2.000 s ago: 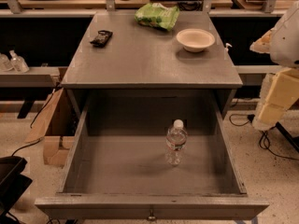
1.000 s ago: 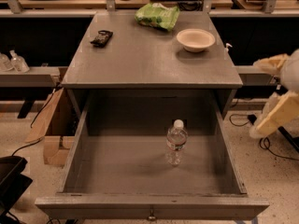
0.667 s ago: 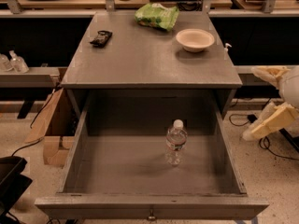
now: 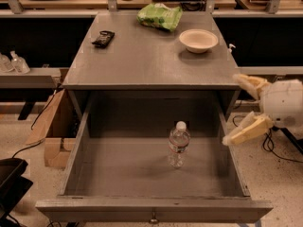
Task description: Pick water bottle from top drawer and place on counter
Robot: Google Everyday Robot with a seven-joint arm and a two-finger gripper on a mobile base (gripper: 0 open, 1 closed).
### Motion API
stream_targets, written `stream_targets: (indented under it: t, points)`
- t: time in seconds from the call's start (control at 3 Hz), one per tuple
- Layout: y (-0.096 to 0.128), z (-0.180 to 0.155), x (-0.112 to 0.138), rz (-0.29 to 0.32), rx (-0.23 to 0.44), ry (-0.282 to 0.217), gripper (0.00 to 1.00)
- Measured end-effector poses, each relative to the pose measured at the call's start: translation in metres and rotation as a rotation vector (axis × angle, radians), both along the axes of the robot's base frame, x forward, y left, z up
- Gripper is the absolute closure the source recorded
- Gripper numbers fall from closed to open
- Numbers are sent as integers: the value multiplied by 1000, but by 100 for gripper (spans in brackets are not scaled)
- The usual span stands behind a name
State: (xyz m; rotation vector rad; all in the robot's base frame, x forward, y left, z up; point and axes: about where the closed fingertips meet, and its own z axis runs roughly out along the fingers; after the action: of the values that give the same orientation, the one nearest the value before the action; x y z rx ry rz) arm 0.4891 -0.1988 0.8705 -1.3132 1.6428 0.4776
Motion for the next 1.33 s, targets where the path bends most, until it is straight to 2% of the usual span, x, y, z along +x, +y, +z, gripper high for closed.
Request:
stream_targets:
  t: [0.33,0.67,1.0,1.33]
  points:
    - [16,-55,6,19,101,35,0]
    - [41,-100,13,71,201,50,0]
    - [72,-134,21,122,269,64,0]
    - [92,-151,30,153,294,67,0]
